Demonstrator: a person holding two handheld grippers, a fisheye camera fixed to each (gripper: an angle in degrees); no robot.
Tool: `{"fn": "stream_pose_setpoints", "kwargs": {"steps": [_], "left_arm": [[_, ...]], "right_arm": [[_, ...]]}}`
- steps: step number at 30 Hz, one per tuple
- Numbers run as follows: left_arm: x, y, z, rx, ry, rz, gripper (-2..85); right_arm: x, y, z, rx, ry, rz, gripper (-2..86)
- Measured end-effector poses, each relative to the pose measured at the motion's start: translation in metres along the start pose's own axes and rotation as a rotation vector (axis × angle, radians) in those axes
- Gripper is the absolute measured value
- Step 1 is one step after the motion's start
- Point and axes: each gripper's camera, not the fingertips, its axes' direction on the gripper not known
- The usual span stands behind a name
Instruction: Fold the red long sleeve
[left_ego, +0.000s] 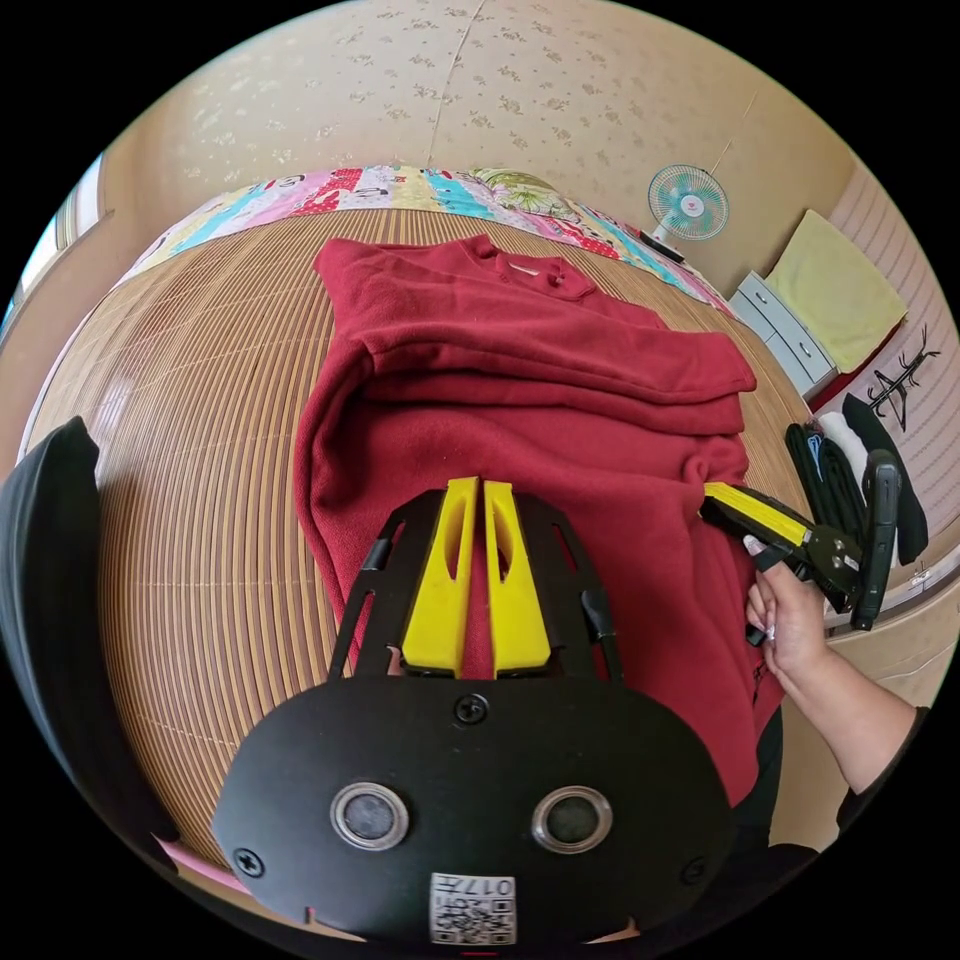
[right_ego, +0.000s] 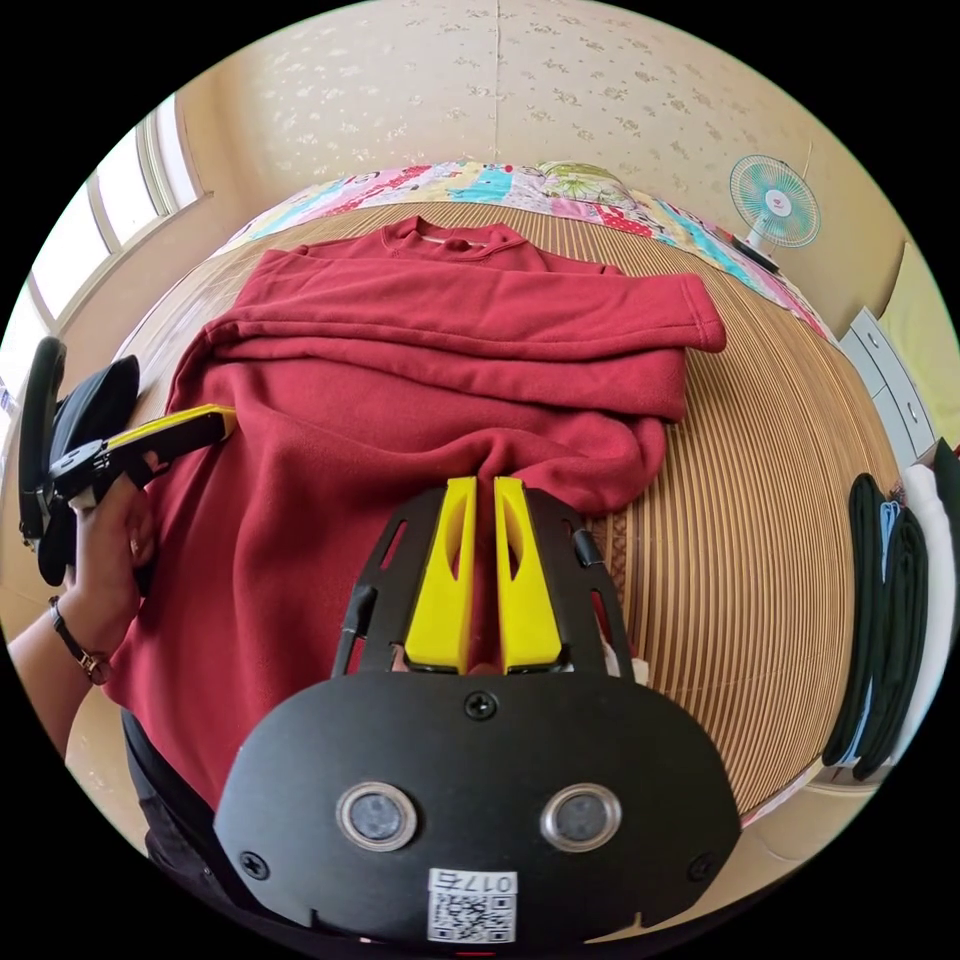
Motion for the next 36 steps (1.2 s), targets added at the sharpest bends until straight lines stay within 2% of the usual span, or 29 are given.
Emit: {"fn": "stream_pose_setpoints", "kwargs": {"steps": [36], "left_arm": [[0.004, 0.008, 0.002, 0.003, 0.022, -0.01, -0.4]], "right_arm": [[0.033, 0.0, -0.01, 0.003, -0.033, 0.017, 2.9]]}}
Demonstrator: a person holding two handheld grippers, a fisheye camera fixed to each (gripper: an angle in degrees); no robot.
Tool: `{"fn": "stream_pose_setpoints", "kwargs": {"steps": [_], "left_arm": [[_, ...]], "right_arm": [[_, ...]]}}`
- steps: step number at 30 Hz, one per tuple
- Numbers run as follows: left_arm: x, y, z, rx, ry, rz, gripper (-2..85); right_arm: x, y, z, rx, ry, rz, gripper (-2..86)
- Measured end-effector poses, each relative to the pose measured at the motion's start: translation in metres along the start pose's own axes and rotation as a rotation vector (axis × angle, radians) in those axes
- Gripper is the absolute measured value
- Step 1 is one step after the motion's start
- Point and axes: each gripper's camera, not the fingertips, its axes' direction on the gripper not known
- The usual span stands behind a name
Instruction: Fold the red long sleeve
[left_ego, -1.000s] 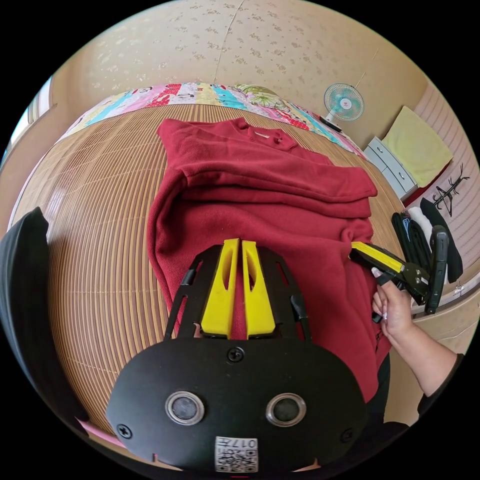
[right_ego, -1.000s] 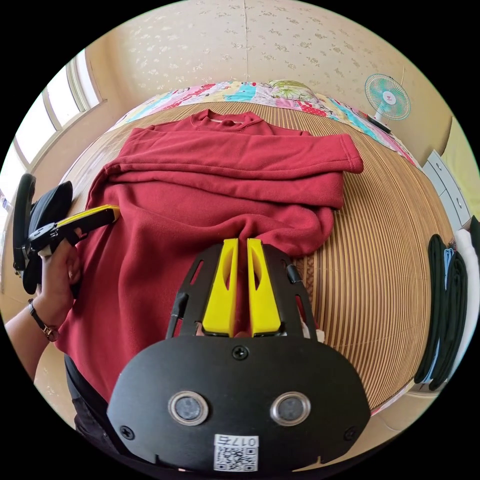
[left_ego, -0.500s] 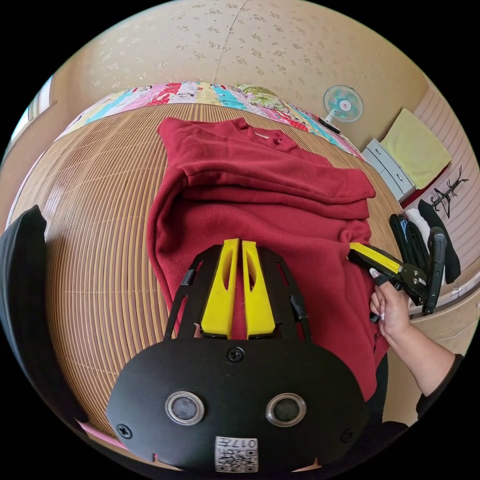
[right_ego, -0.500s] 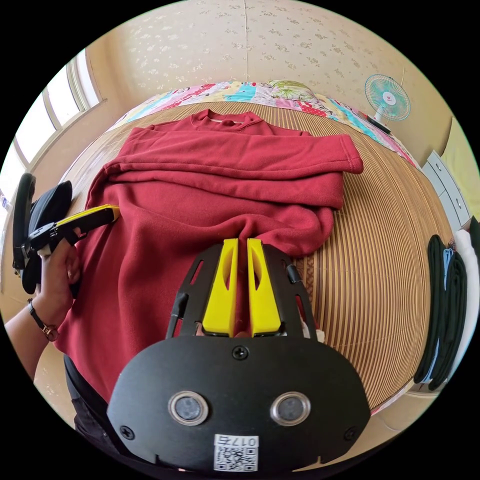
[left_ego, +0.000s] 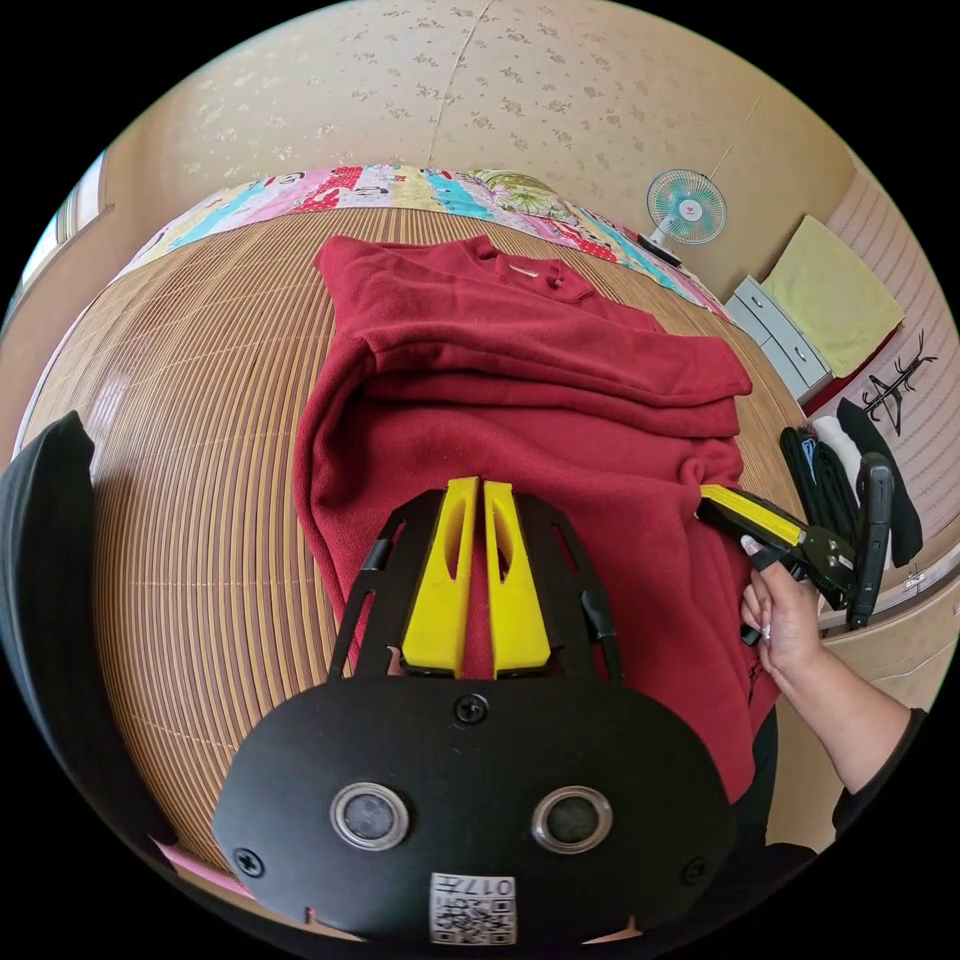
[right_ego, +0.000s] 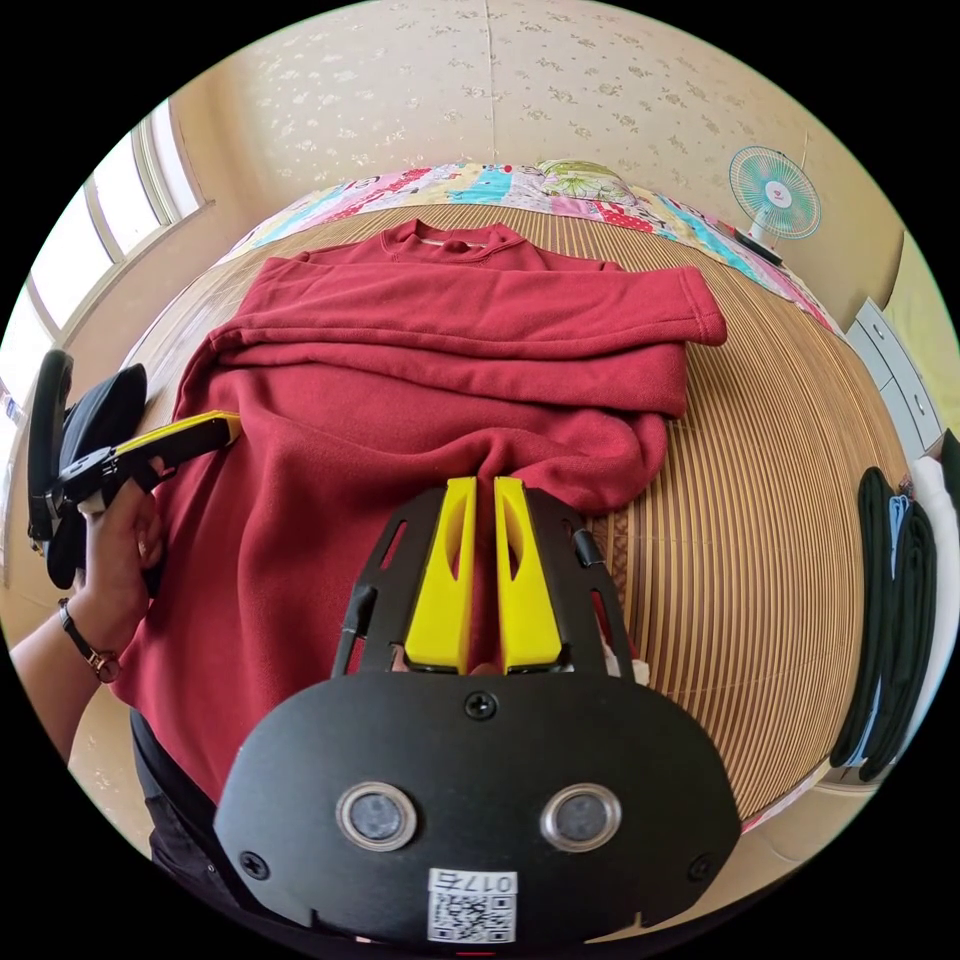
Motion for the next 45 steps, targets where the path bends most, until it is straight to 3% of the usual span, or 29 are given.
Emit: {"fn": "stream_pose_setpoints", "kwargs": {"steps": [45], "left_arm": [[0.045, -0.029, 0.005, 0.005, 0.045, -0.019, -0.4]], "right_arm": [[-0.037, -0.037, 0.012, 0.005, -0.007, 0.007, 2.7]]}}
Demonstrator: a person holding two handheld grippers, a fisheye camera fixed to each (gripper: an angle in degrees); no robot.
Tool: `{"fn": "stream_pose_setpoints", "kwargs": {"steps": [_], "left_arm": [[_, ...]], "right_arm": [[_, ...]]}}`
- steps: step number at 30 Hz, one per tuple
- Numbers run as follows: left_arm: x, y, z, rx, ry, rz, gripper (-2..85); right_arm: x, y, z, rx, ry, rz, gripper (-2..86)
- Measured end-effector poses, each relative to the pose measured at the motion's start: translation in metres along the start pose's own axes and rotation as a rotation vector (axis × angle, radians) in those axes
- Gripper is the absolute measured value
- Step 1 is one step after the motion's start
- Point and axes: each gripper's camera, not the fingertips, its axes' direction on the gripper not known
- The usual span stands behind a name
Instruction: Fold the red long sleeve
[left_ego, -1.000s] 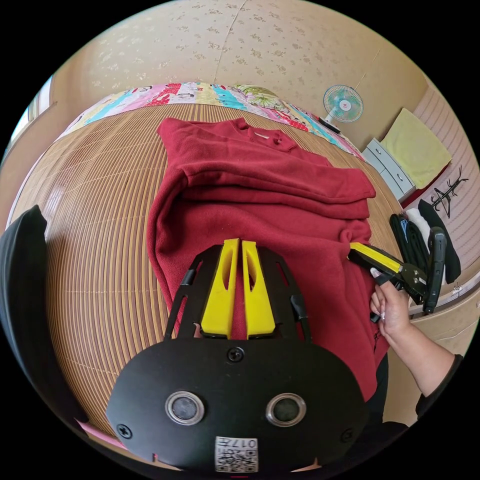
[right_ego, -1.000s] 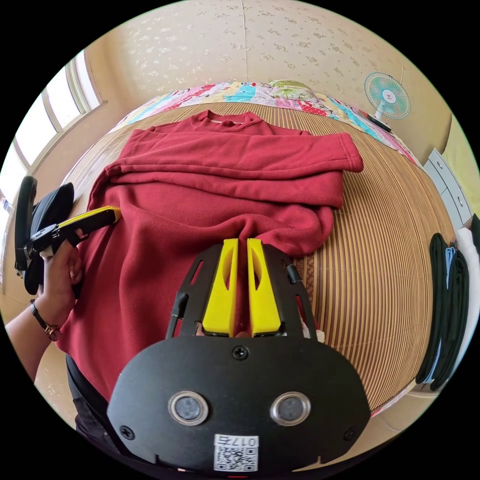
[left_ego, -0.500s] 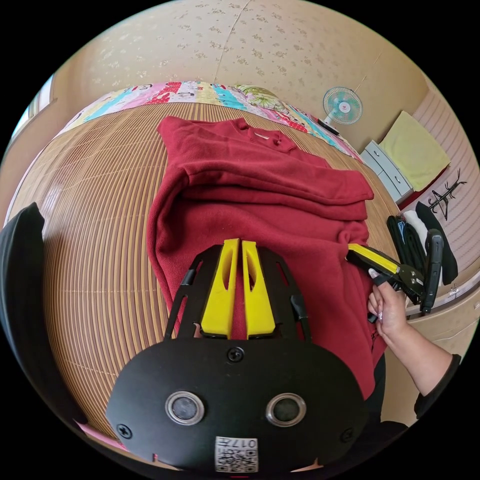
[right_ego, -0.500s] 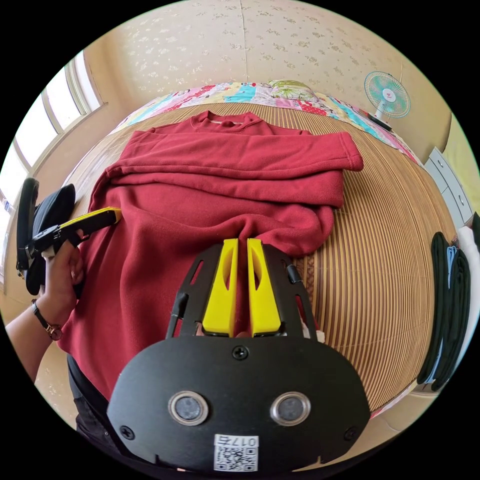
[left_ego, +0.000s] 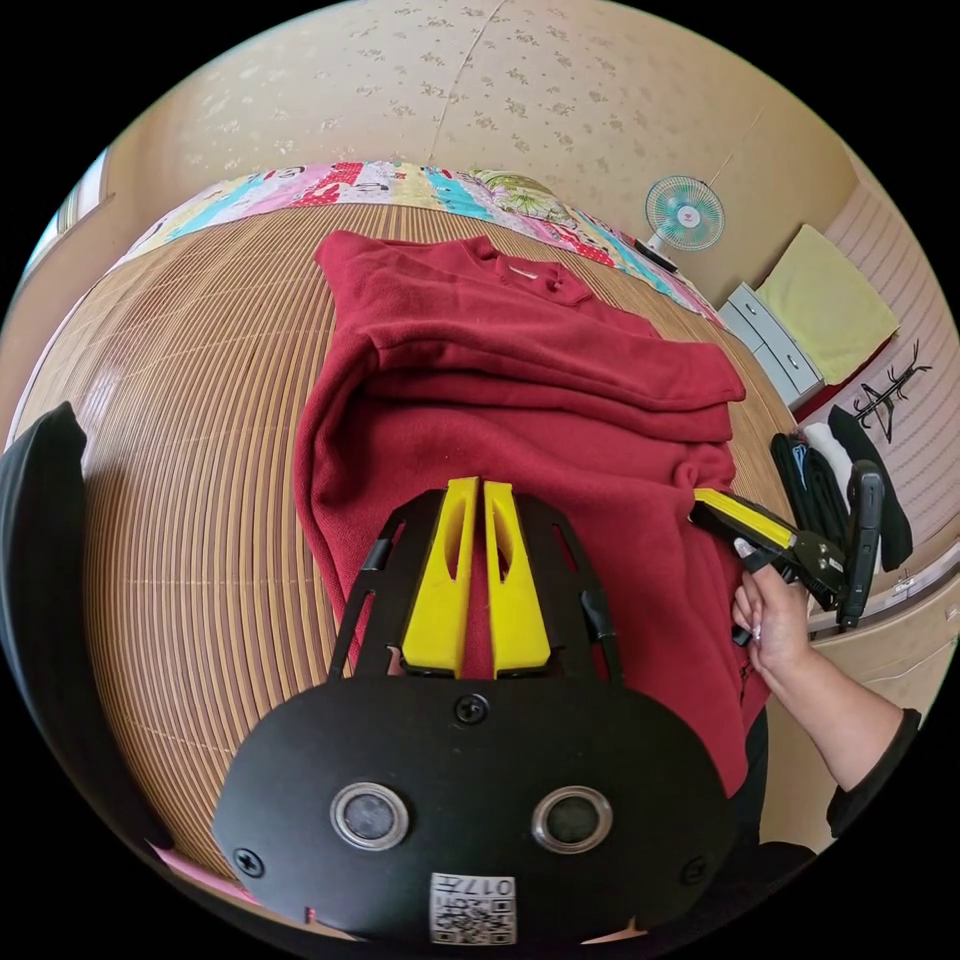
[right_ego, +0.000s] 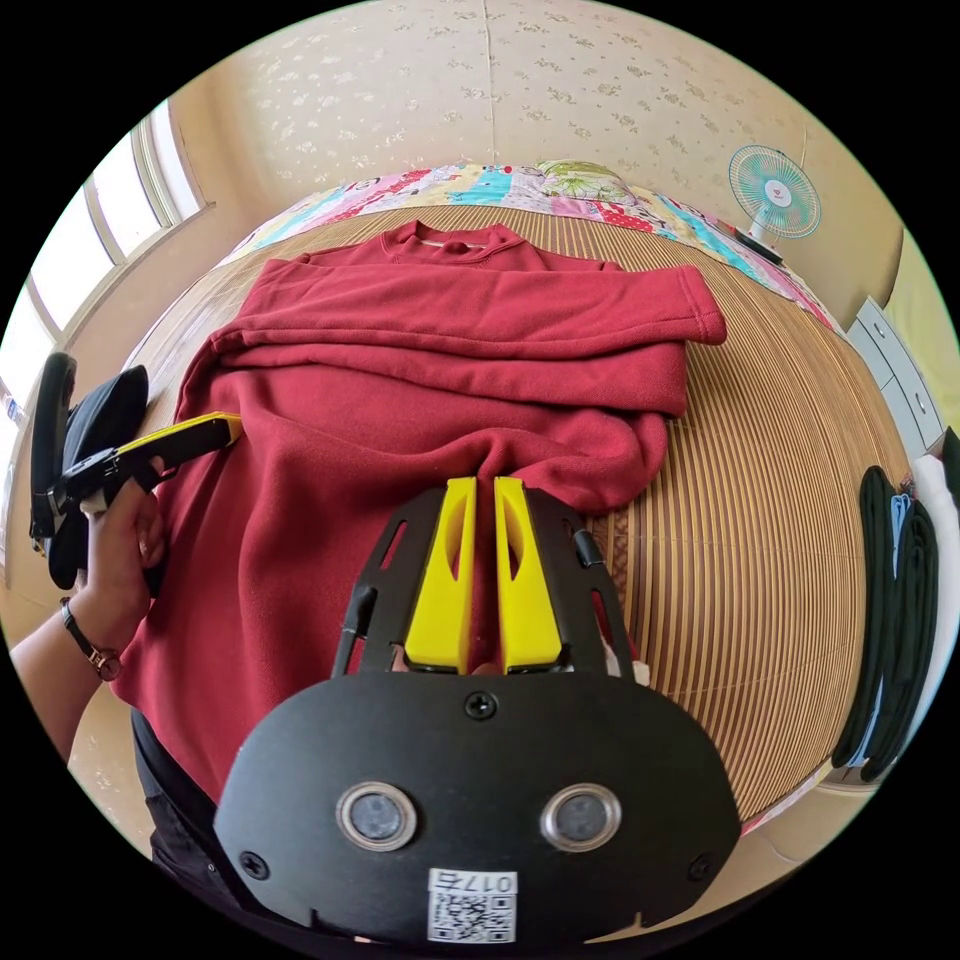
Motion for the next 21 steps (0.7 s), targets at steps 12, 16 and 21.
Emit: {"fn": "stream_pose_setpoints", "kwargs": {"steps": [12, 16, 21], "left_arm": [[0.003, -0.008, -0.006, 0.003, 0.008, -0.003, -0.5], [0.0, -0.01, -0.01, 0.005, 0.011, -0.004, -0.5], [-0.011, -0.013, -0.015, 0.012, 0.034, -0.011, -0.6]], "right_arm": [[-0.02, -0.018, 0.012, 0.001, 0.001, 0.001, 2.7], [-0.029, -0.025, 0.017, 0.003, 0.006, 0.0, 2.7], [-0.044, -0.036, 0.024, 0.01, 0.05, -0.018, 2.6]]}}
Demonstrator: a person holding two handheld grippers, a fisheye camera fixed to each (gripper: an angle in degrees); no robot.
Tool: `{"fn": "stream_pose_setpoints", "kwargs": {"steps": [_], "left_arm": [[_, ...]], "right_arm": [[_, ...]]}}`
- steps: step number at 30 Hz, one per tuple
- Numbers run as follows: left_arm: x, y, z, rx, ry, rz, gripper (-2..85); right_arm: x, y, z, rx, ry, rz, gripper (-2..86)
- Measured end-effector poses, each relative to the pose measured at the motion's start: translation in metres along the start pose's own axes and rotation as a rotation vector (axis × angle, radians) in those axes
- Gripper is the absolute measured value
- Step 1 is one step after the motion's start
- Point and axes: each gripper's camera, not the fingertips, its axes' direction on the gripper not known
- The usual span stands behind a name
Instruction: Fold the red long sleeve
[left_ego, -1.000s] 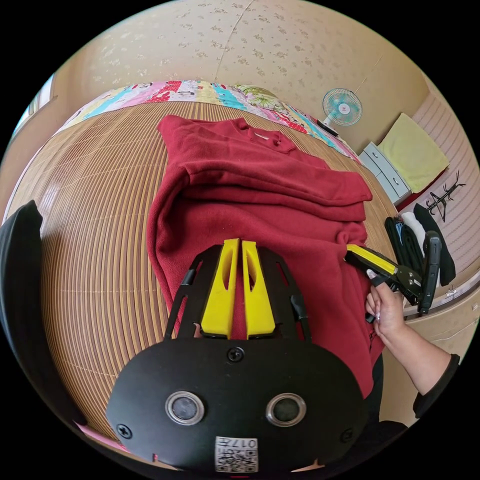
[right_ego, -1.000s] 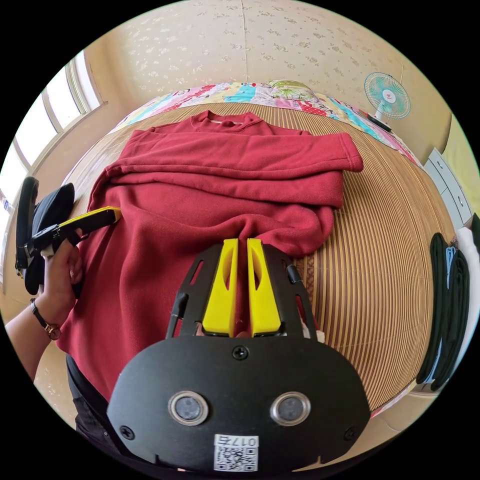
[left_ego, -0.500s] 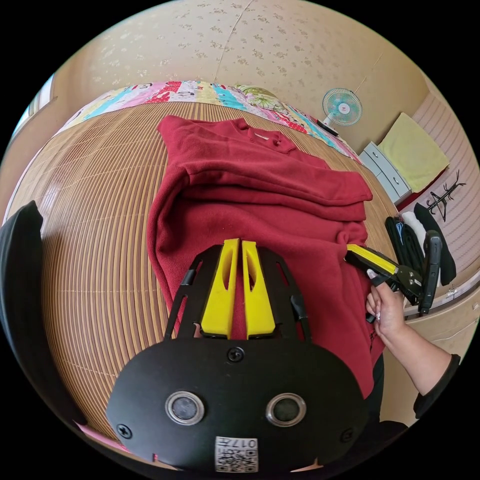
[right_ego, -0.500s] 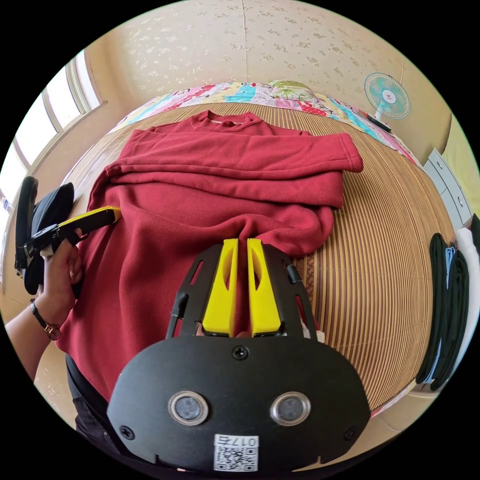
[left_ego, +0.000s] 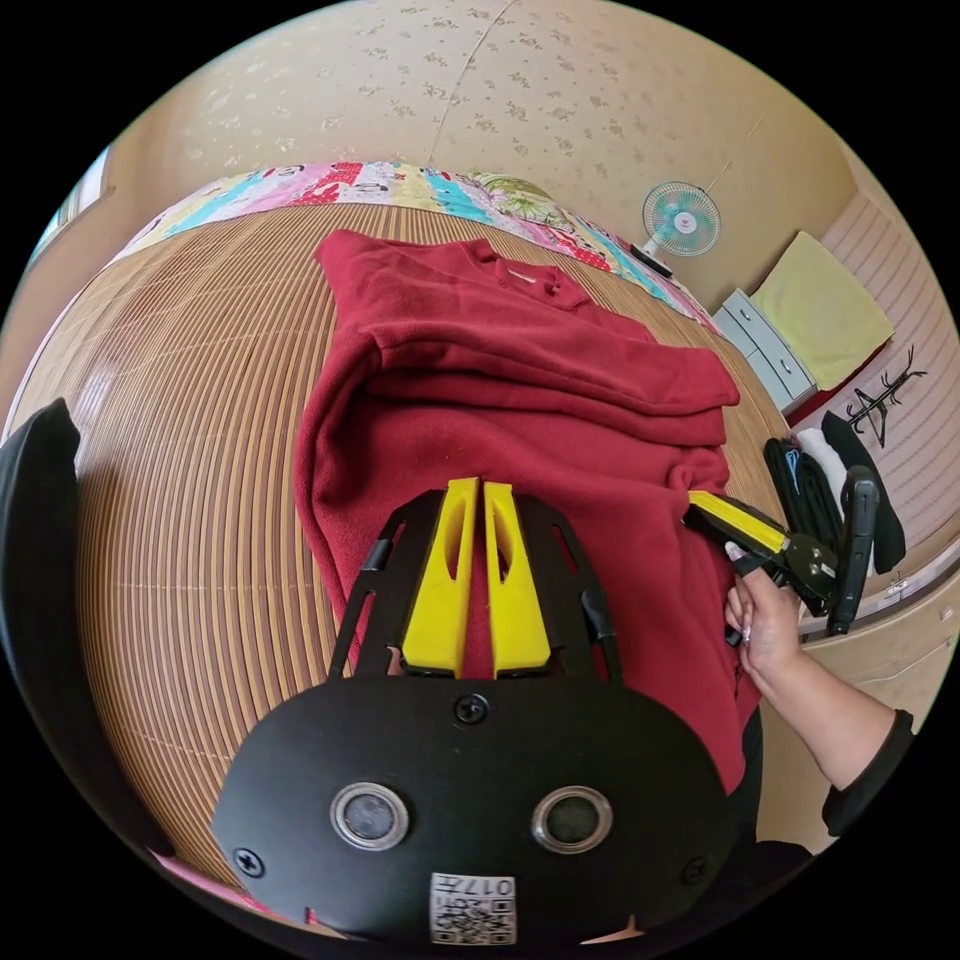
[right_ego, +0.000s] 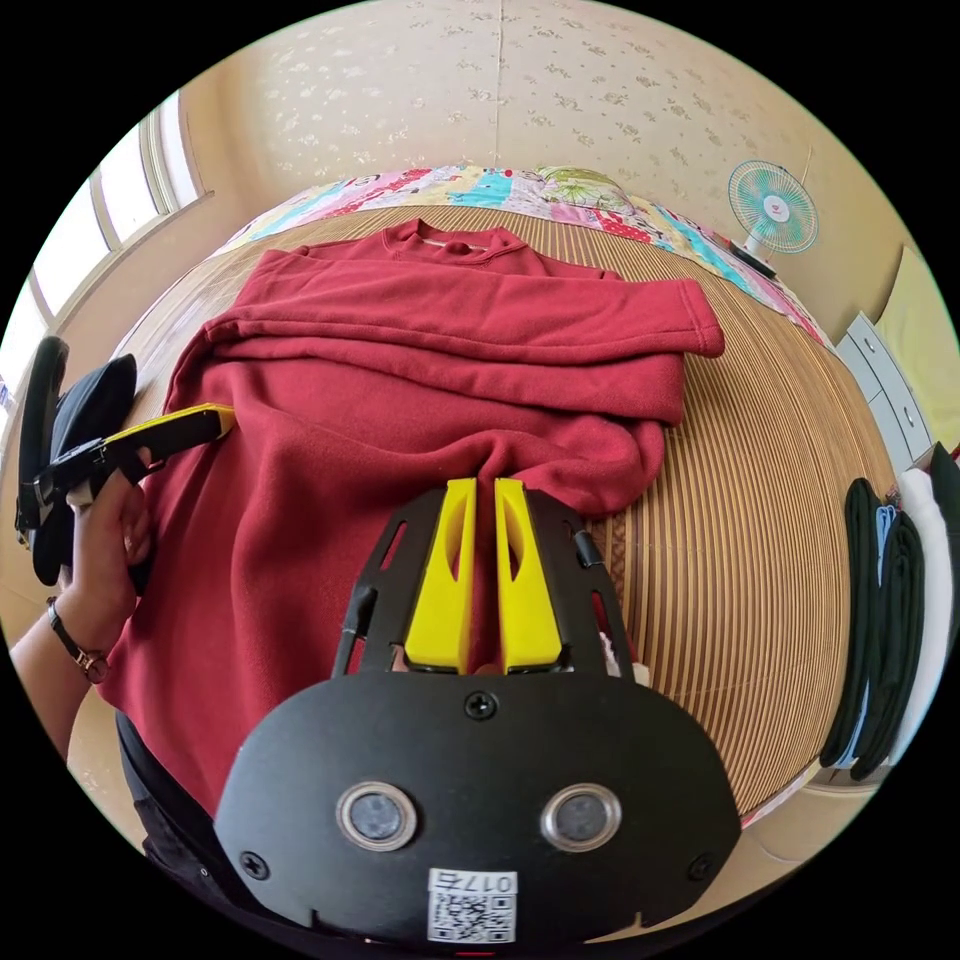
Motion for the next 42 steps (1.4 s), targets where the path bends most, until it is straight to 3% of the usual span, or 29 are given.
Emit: {"fn": "stream_pose_setpoints", "kwargs": {"steps": [6, 9, 11, 12, 16, 20, 21, 26, 29, 33, 35, 37, 42], "left_arm": [[-0.038, 0.0, -0.011, 0.0, 0.152, -0.067, -0.4], [-0.081, 0.024, -0.018, -0.003, 0.445, -0.189, -0.6], [-0.098, 0.064, -0.047, 0.091, 0.648, -0.148, -0.7], [-0.098, 0.075, -0.061, 0.133, 0.666, -0.117, -0.7], [-0.077, 0.177, -0.16, 0.272, 0.455, 0.032, 0.7], [-0.083, 0.277, -0.216, 0.319, 0.237, -0.165, 15.4], [-0.087, 0.287, -0.218, 0.311, 0.236, -0.194, 15.5], [-0.118, 0.323, -0.177, 0.106, 0.351, -0.339, 9.9], [-0.142, 0.338, -0.165, 0.114, 0.487, -0.446, 6.5], [-0.159, 0.339, -0.178, 0.111, 0.613, -0.407, 5.6], [-0.171, 0.344, -0.208, 0.223, 0.745, -0.336, 5.3], [-0.181, 0.349, -0.229, 0.26, 0.728, -0.313, 5.2], [-0.196, 0.352, -0.242, 0.202, 0.682, -0.315, 5.2]], "right_arm": [[-0.008, -0.012, 0.005, 0.004, 0.003, -0.001, 2.6], [-0.008, -0.018, 0.008, 0.004, -0.006, 0.003, 2.6], [-0.011, -0.022, 0.009, 0.005, 0.005, -0.002, 2.6], [-0.012, -0.024, 0.01, 0.006, 0.005, -0.002, 2.6], [-0.011, -0.032, 0.011, 0.006, 0.003, 0.0, 2.6], [-0.009, -0.041, 0.012, 0.007, 0.0, 0.003, 2.6], [-0.008, -0.042, 0.011, 0.008, 0.003, 0.002, 2.6], [-0.005, -0.051, 0.007, 0.012, 0.028, -0.007, 2.8], [0.003, -0.058, 0.0, -0.019, 0.017, -0.018, 3.1], [0.045, -0.045, -0.04, 0.011, -0.098, 0.058, 3.3], [0.09, -0.004, -0.089, 0.165, -0.261, 0.103, 3.9], [0.128, 0.034, -0.123, 0.239, -0.348, 0.135, 5.4], [0.217, 0.152, -0.171, 0.234, -0.316, 0.289, 10.6]]}}
